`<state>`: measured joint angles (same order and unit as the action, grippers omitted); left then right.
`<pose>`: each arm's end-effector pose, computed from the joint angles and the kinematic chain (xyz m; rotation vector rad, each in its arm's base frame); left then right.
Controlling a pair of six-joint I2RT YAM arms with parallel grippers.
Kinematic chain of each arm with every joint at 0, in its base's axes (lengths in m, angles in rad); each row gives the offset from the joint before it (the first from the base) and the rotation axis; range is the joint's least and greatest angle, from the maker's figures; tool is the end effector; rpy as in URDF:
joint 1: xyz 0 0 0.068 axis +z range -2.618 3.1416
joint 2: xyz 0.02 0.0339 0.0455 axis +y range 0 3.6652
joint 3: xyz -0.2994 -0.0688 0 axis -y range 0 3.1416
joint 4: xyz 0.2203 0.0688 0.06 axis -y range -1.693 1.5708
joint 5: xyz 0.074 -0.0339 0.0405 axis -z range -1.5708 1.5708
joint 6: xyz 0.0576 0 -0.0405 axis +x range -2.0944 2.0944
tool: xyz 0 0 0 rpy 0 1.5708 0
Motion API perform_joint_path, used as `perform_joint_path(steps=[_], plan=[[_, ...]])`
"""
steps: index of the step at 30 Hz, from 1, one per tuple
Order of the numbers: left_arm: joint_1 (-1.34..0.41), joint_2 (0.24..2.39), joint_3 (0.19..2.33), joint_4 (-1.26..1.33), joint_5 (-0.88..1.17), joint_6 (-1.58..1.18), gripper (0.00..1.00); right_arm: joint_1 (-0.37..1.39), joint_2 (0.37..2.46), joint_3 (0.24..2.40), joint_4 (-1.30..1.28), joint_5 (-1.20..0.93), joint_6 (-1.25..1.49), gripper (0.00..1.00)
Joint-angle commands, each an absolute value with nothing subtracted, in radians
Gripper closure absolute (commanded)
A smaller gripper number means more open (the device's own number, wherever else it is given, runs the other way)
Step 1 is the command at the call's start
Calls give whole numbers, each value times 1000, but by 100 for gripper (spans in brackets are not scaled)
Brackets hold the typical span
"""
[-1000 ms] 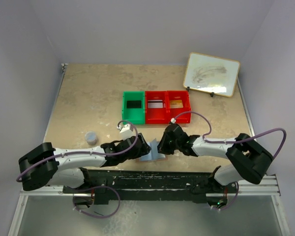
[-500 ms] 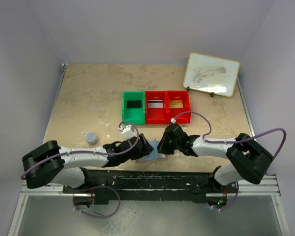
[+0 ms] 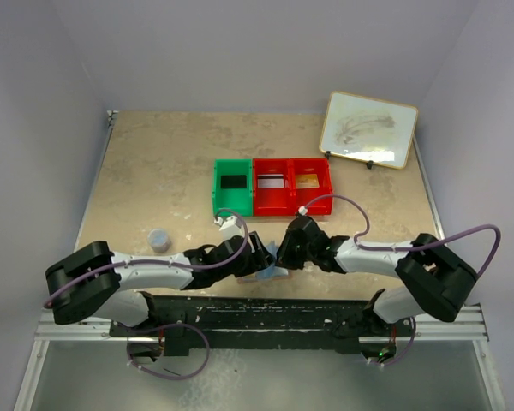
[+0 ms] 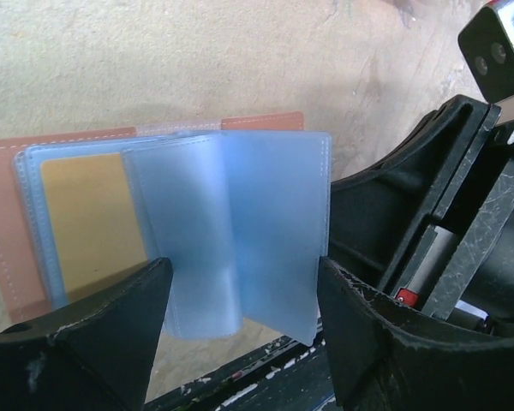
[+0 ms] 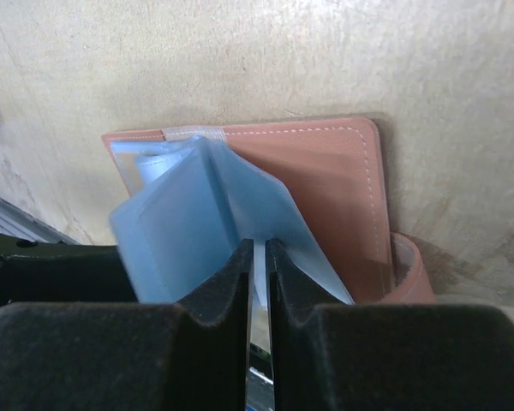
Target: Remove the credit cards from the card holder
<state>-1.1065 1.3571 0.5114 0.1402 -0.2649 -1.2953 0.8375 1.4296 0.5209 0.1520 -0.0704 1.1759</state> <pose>0.1237 -0.2134 0.1970 -0.3787 2.4101 -0.9312 0.1685 0.1931 0.1828 0.3970 2.5570 0.9914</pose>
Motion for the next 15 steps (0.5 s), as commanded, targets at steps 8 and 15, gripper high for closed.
perform_joint_path(steps=[8,15], plan=[[-1111,1405,553,264,-216,-1275,34,842,1266,488,-11,12,1201,76],[-1111,1407,550,269,-224,-1279,34,841,1099,494,-208,110,1234,66]])
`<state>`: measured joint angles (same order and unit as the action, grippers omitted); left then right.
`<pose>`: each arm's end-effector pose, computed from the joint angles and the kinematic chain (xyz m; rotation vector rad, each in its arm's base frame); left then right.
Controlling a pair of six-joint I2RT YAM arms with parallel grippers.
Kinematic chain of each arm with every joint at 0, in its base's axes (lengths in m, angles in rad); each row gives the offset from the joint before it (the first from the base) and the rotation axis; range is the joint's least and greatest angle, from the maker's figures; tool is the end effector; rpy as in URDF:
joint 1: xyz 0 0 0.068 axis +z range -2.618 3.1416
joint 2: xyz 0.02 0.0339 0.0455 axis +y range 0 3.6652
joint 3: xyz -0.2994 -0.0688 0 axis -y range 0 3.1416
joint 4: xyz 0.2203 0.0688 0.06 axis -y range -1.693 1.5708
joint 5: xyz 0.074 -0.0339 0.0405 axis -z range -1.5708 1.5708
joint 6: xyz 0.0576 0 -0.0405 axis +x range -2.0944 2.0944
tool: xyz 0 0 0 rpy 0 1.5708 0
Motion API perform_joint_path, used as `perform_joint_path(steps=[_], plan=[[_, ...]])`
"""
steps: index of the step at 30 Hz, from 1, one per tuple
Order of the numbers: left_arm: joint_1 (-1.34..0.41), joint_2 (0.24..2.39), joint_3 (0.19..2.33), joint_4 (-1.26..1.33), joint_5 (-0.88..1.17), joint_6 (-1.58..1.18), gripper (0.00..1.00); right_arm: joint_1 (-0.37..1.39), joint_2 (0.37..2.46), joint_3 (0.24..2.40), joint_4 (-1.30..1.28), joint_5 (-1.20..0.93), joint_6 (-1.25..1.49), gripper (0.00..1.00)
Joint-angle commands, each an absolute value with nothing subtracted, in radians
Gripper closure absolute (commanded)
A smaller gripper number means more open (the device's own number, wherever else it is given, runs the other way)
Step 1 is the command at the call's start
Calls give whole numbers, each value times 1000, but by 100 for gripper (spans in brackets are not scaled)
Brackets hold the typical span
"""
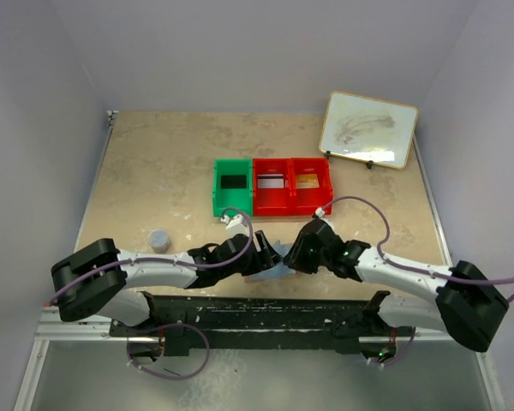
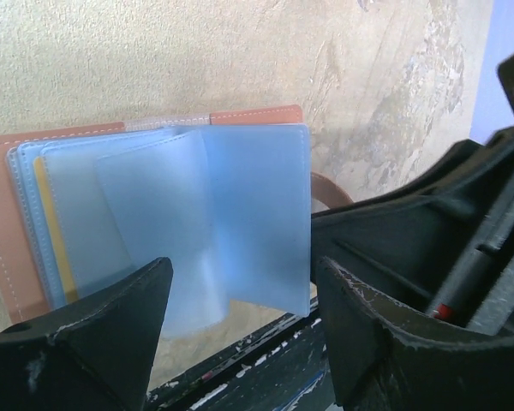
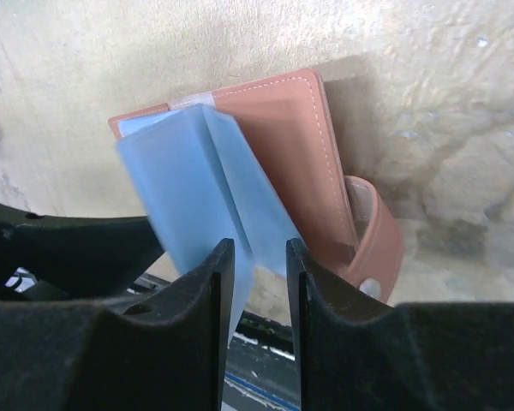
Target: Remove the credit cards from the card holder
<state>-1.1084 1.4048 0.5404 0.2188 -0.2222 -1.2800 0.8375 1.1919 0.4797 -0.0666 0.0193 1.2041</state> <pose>0.1288 -0.2299 0.2018 -0.3408 2.3944 -1.0208 0.1406 0.1544 0.2007 0.4779 2.5214 0.9017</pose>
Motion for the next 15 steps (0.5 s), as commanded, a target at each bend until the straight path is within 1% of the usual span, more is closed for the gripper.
perform_joint_path(steps=[1,4,6,9,12,15], plan=[[-1111,1407,551,269,-225,-1278,34,839,1070,491,-215,115,1228,64],[-1111,1407,554,261,-230,-1277,34,839,985,480,-165,76,1171,62],[-1111,1405,555,250,-239,-1278,34,839,963,475,-116,29,1135,60],[-1111,1407,557,249,-239,-1277,34,839,975,495,-99,-12,1118,59],[-1111,1414,563,250,-233,-1274,34,839,991,528,-144,7,1120,59],[-1110,1427,575,249,-217,-1266,36,839,996,542,-136,20,1103,60]])
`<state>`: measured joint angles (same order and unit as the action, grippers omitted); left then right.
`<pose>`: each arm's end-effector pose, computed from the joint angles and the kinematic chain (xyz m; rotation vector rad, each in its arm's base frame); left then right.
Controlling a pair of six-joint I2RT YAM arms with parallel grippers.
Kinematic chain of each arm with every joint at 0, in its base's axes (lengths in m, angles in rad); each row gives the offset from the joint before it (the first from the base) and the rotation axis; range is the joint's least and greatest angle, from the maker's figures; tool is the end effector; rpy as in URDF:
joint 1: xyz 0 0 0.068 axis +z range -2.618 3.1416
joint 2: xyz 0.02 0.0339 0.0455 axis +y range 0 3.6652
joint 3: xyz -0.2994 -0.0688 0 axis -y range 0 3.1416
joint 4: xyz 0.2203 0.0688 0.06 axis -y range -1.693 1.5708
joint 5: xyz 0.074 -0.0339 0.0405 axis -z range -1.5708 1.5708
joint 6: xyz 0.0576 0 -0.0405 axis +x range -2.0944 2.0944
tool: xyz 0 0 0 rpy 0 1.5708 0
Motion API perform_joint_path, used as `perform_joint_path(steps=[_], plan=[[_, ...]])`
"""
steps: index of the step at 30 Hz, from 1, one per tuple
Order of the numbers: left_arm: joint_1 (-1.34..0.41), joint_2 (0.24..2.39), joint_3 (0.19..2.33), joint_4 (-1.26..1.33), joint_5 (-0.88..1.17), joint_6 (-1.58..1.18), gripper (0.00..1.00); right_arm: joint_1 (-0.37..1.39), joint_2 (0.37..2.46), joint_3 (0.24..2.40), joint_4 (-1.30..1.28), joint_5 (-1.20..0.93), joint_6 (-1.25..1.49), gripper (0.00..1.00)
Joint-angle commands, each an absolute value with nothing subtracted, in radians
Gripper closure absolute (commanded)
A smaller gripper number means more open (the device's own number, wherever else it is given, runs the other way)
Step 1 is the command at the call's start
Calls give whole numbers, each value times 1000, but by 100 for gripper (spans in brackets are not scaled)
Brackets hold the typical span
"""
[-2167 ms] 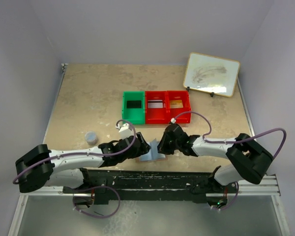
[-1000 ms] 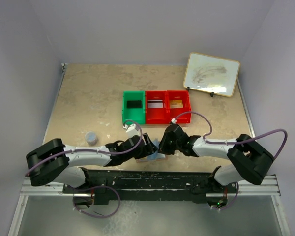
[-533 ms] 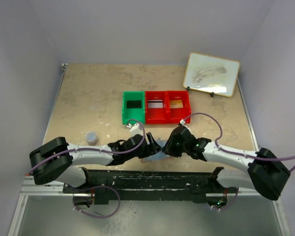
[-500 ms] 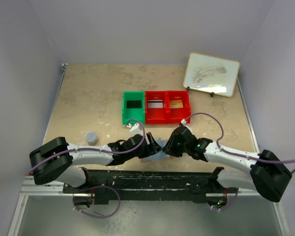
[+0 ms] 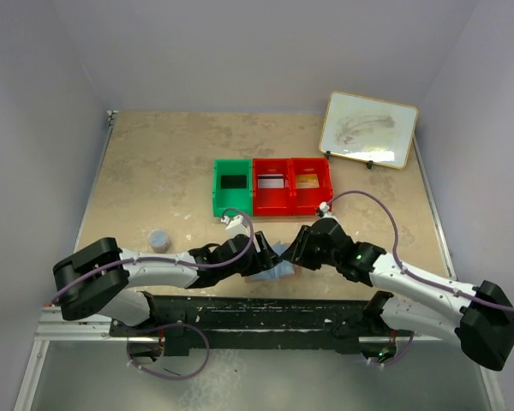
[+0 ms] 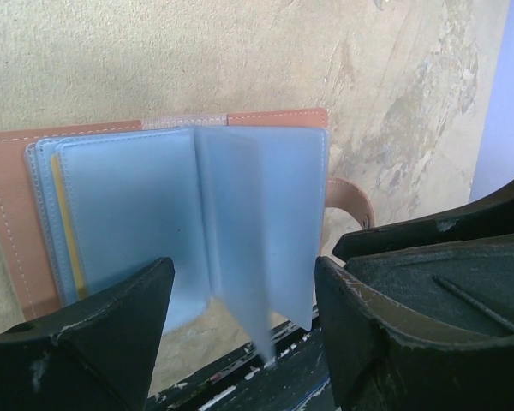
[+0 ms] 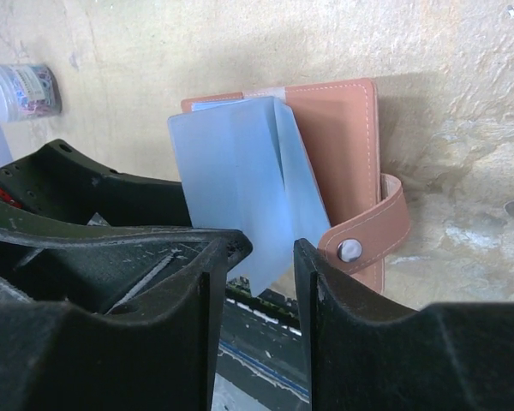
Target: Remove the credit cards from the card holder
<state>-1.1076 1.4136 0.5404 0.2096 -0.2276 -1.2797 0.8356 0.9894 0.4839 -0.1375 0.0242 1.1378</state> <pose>0.1292 -0.2296 0.1988 -0.3430 2.4044 -0.9970 0.1236 0.1346 0.2306 0.3799 2.3977 0.9970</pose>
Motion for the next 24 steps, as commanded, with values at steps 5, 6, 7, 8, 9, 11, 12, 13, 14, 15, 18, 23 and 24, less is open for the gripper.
perform_joint_path(steps=[5,6,7,8,9,11,12,13,14,15,18,23,24], plan=[[-1111,1469,600,250,-174,-1246,43,838,1047,591,-184,51,1103,62],[-1111,1473,601,259,-166,-1243,44,838,1056,599,-188,56,1099,63],[-1110,1476,602,269,-156,-1241,44,838,1060,605,-189,61,1095,63],[-1111,1480,606,277,-149,-1235,45,838,1065,608,-187,62,1092,63],[-1111,1481,612,281,-142,-1226,45,835,1071,612,-188,63,1090,63],[-1110,1484,632,279,-126,-1205,45,831,1083,622,-202,68,1097,63],[-1111,1487,642,278,-116,-1191,44,830,1088,626,-205,70,1097,63],[-1111,1490,655,273,-107,-1175,43,828,1090,630,-210,71,1096,63],[-1111,1491,670,267,-98,-1161,43,825,1093,632,-217,75,1095,63],[-1112,1495,681,262,-90,-1148,43,821,1093,634,-227,81,1098,64],[-1114,1504,701,270,-69,-1123,42,808,1081,632,-238,89,1100,65],[-1114,1557,719,281,-46,-1115,45,773,1045,613,-220,72,1093,68],[-1114,1574,719,288,-42,-1117,46,765,1040,602,-190,42,1075,69]])
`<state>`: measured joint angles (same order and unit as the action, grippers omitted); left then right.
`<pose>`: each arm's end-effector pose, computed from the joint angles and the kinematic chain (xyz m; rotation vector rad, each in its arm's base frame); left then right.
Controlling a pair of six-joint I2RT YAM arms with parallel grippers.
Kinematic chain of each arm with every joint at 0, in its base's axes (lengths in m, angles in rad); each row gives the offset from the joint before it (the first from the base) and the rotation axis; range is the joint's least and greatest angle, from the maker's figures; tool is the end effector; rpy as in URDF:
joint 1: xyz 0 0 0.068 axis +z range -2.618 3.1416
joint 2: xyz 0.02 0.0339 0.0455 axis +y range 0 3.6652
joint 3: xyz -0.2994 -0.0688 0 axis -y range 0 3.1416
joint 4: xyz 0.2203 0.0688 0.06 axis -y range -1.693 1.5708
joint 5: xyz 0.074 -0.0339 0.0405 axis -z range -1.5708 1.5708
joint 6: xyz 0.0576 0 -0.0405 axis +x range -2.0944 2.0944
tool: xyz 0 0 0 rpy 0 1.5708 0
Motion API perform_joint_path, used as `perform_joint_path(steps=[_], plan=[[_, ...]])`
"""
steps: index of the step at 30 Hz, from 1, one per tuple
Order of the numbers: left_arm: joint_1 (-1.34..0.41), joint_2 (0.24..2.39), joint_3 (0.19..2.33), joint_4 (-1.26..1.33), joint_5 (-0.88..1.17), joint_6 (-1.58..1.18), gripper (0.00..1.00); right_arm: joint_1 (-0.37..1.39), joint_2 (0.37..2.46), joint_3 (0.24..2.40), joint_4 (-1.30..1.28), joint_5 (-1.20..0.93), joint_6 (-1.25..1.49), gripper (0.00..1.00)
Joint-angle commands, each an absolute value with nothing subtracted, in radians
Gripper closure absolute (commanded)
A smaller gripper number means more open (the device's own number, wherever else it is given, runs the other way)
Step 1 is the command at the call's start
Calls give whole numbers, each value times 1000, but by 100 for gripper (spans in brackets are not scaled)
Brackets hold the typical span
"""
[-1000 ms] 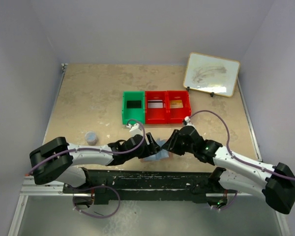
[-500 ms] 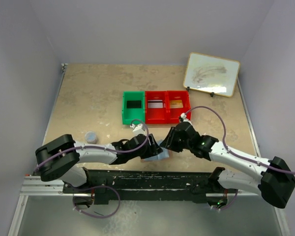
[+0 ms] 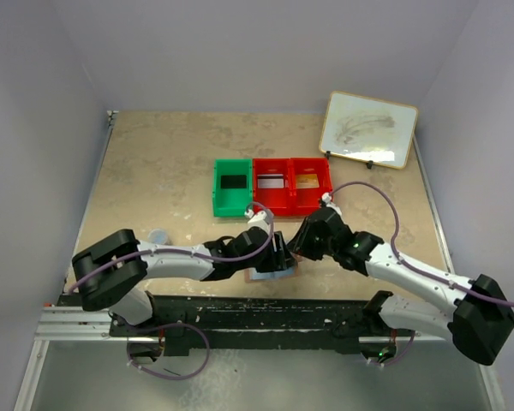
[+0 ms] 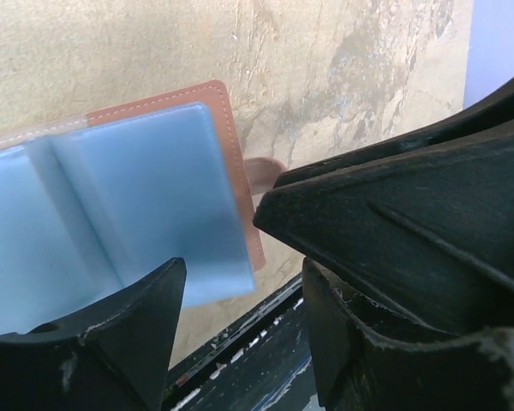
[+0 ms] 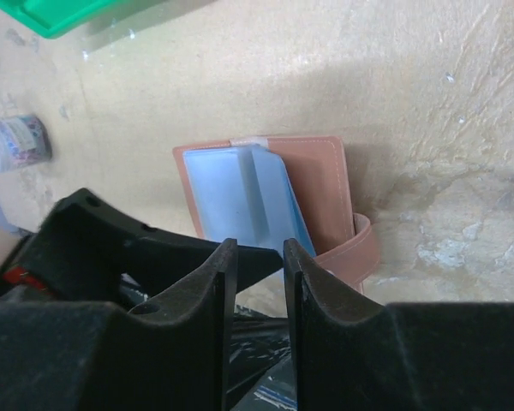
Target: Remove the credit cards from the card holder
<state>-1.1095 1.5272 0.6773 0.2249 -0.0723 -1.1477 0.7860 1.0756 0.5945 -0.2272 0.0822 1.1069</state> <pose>0.1391 -0.2704 0.2098 -0.0923 2.4543 -1.0975 0.1451 0.1386 0.2427 0.4355 2.4019 0.8525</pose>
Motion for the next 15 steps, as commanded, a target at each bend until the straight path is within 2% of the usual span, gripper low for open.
perform_joint_path(steps=[1,5,8,15], plan=[[-1114,1589,718,299,-33,-1123,48,758,1041,592,-151,18,1055,70],[-1117,1617,691,363,-15,-1160,52,739,1095,576,-41,-103,1025,79],[-1118,1613,694,349,-12,-1153,53,738,1166,590,10,-160,988,81],[-1123,1472,670,264,-84,-1139,55,735,1334,563,2,-127,1013,87]])
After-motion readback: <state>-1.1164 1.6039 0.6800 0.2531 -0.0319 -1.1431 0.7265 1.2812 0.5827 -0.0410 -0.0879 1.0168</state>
